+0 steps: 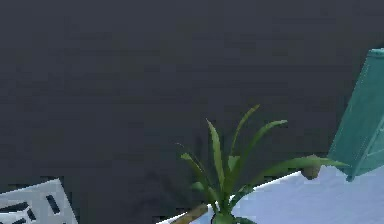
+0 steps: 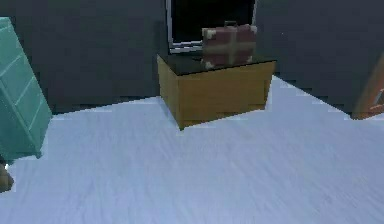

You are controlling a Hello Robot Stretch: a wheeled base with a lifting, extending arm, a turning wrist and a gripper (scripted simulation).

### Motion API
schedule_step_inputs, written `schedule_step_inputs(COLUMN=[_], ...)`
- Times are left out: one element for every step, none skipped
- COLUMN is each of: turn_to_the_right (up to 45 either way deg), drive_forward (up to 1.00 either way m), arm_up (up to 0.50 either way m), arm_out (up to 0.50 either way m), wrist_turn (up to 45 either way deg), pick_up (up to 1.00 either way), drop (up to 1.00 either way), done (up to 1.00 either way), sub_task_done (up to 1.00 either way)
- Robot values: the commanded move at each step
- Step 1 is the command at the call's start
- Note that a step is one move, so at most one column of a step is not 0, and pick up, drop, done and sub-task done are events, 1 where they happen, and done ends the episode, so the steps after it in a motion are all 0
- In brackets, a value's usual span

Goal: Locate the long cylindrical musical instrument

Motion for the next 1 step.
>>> schedule_step_inputs(turn_to_the_right=[45.0], drive_forward=[0.00], arm_up=[0.00], arm_out=[0.00], wrist_turn=[0.0], pick_up=[0.00], drop=[0.00], done=[0.00], sub_task_done=[0.00])
